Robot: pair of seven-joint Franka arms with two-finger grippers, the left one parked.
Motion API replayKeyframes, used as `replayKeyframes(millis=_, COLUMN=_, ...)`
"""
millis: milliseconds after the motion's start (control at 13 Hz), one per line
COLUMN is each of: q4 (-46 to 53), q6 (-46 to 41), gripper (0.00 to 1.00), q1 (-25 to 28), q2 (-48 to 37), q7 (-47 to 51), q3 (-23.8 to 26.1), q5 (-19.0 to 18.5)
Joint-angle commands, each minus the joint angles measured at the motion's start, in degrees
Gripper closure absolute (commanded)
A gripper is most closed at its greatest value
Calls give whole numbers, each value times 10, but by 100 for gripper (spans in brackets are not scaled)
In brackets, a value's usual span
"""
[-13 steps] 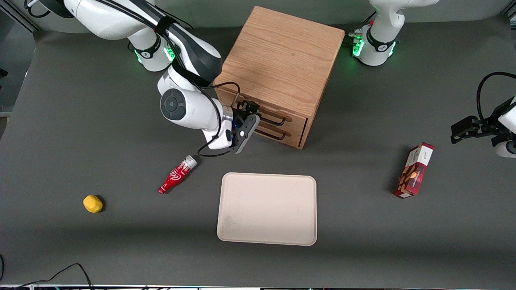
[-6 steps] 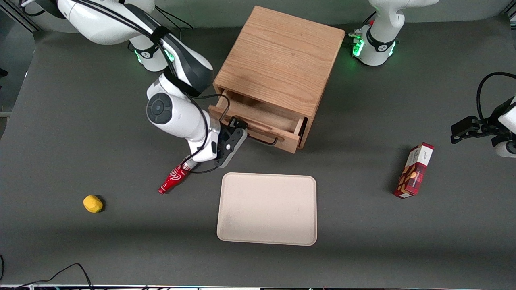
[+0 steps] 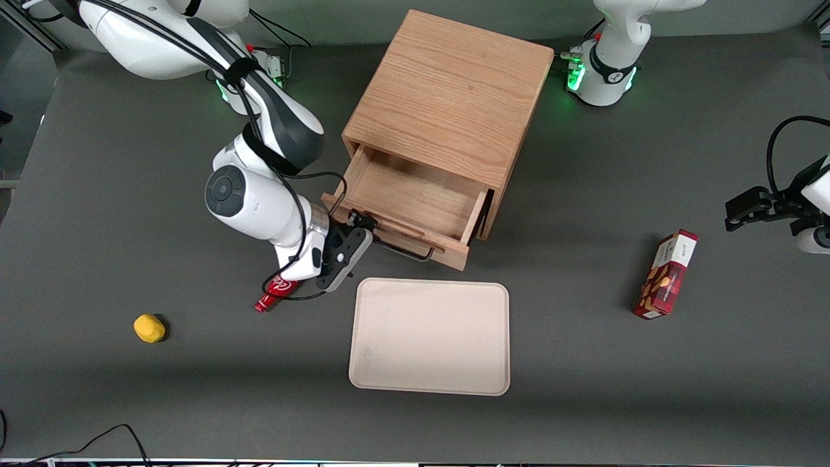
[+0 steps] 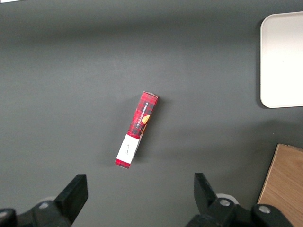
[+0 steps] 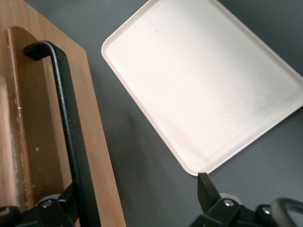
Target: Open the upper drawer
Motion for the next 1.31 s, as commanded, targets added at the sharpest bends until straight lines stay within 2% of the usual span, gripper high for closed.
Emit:
replayKeyframes(millis=0, q4=38, q6=-4, gripper=0, q1=-3, q2=14, q7=-30, q3=-17, q5=-3)
replayKeyframes(millis=615, q4=68, q6=-20, gripper=0, q1=-8, q2=27, q7=-43, q3=-40, q5=1)
replayKeyframes(millis=846, q4=84, q6=-89, gripper=0, q1=-8, q2=-18, q7=70, q3=-40, q5=93)
replayKeyframes(millis=923, q4=96, q6=-122, gripper=0, q1=-10, q2=-33, q7=124, q3=-40, q5=108)
replayKeyframes(millis=1077, q4=165, q6=-238, gripper=0, q1=-13, q2=-59, q7=222, q3=-42, q5=114)
replayKeyframes(millis=1231, q4=199, q6=-330, gripper=0, q1=-15, q2=-120, q7=264, q3=-93, q5=103)
